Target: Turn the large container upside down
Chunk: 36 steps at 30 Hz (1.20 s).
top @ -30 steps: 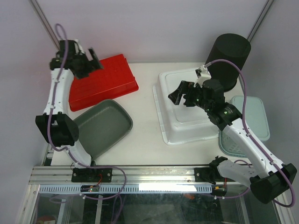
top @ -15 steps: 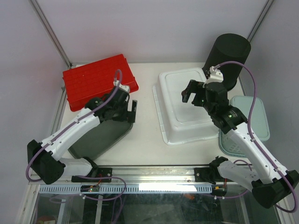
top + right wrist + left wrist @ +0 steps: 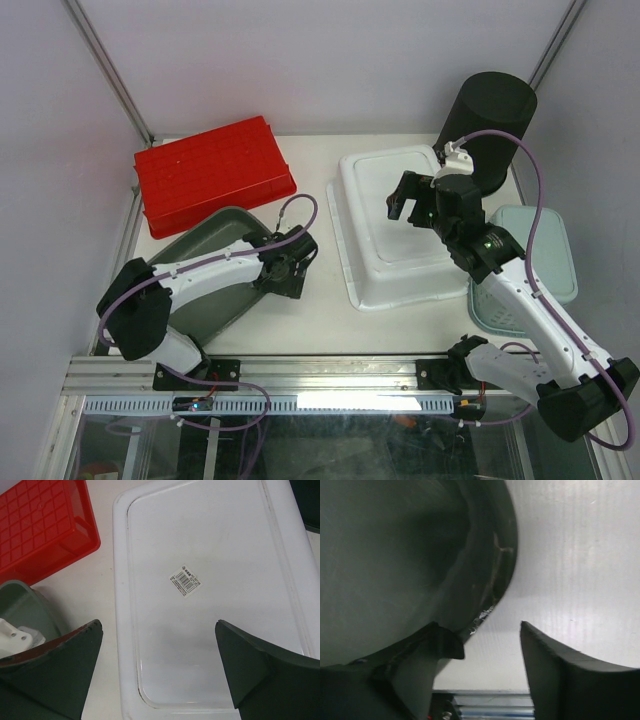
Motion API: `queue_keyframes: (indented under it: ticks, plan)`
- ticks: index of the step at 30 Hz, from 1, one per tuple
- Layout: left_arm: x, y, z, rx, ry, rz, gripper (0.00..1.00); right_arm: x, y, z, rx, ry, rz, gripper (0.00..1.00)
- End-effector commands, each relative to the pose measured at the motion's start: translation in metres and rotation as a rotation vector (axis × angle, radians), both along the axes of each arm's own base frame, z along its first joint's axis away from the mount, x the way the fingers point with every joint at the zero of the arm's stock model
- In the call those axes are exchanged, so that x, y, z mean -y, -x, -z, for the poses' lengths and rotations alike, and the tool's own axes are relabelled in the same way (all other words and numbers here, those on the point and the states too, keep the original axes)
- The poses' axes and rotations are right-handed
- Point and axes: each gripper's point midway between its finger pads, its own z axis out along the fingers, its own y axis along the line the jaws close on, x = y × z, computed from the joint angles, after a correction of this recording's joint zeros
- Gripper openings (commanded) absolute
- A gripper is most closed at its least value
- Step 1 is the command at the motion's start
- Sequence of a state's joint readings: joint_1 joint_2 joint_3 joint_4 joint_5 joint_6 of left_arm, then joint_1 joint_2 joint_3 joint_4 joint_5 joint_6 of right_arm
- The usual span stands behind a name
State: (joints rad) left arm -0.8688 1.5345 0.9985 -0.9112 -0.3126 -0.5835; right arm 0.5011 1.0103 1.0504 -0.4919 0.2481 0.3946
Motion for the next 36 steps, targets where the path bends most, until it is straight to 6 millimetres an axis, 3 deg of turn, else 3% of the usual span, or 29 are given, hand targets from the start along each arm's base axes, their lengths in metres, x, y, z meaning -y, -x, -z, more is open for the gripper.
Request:
queue_keyframes:
  ticks: [1, 3, 7, 13, 19, 22, 27, 33, 34, 36]
  plan:
    - [0.022, -0.017, 0.006, 0.043, 0.056, 0.000, 0.46, 0.004, -0.002, -0.026, 0.078, -0.034, 0.026, 0.99]
    - [0.027, -0.020, 0.004, 0.044, 0.059, 0.011, 0.40, 0.006, -0.001, -0.026, 0.079, -0.031, 0.031, 0.99]
    - [0.033, -0.028, -0.011, 0.063, 0.060, 0.017, 0.14, 0.009, 0.000, -0.026, 0.082, -0.028, 0.038, 0.99]
    - [0.058, -0.035, -0.054, 0.062, 0.151, 0.043, 0.00, 0.008, 0.000, -0.024, 0.076, -0.029, 0.032, 0.99]
    - [0.114, -0.040, -0.130, 0.025, 0.397, 0.098, 0.00, 0.008, 0.001, -0.026, 0.087, -0.034, 0.035, 0.99]
    - [0.131, -0.043, -0.166, -0.049, 0.592, 0.096, 0.00, 0.010, 0.002, -0.029, 0.098, -0.037, 0.039, 0.99]
    - [0.130, -0.052, -0.222, -0.174, 0.992, 0.068, 0.00, 0.016, 0.005, -0.029, 0.103, -0.029, 0.055, 0.99]
    - [0.126, -0.048, -0.281, -0.277, 1.351, 0.080, 0.00, 0.021, 0.007, -0.032, 0.127, -0.042, 0.077, 0.99]
    - [0.125, -0.046, -0.299, -0.271, 1.424, 0.096, 0.00, 0.021, 0.007, -0.033, 0.128, -0.043, 0.075, 0.99]
    - [0.117, -0.044, -0.309, -0.291, 1.523, 0.072, 0.00, 0.021, 0.007, -0.032, 0.125, -0.043, 0.076, 0.99]
